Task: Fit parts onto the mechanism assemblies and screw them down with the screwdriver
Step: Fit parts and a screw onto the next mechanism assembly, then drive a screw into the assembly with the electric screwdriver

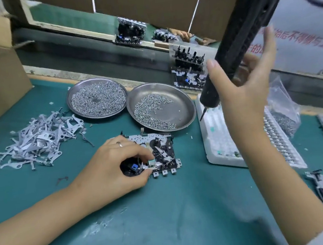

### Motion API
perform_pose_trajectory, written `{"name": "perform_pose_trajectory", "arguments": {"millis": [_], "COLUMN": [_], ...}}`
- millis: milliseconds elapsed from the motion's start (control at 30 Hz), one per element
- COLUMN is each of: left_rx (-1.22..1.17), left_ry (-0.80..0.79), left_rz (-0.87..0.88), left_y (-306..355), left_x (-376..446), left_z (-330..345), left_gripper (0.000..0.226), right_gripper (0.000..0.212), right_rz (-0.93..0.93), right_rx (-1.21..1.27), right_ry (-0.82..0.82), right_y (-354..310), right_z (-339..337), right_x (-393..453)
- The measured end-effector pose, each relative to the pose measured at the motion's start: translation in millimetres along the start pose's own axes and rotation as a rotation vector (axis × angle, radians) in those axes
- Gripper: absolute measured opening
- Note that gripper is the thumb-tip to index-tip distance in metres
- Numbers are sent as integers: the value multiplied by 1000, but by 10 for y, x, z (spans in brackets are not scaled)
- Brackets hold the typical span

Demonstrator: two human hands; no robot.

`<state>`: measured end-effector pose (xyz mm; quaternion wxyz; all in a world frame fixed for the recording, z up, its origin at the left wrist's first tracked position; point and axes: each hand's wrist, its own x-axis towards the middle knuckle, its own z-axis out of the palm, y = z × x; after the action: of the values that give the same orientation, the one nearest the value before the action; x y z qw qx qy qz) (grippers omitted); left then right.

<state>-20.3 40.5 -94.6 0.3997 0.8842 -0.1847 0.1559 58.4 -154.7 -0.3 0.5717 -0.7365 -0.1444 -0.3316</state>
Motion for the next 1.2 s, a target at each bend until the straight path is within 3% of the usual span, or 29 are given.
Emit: {"name": "perform_pose_trajectory", "arguments": {"millis": [233, 400, 667, 1200], "left_rx": [-41, -59, -61, -60], "left_ry": [18, 13, 47, 50], "left_rz": [-14, -20, 17, 33], "left_y": [9, 18, 8, 4], "left_x": [5, -11, 0, 10], "left_z": [-1, -10, 11, 17], "left_gripper": [20, 20, 15, 17], "right_gripper": [58, 25, 26, 24], "right_rz": [9, 93, 104, 126], "right_rx": [293, 581, 757, 733], "right_ry": [48, -81, -168, -130], "right_y": [-204, -251, -256, -263], "right_z": [261, 398, 545, 612], "right_x": [56, -320, -623, -668]}}
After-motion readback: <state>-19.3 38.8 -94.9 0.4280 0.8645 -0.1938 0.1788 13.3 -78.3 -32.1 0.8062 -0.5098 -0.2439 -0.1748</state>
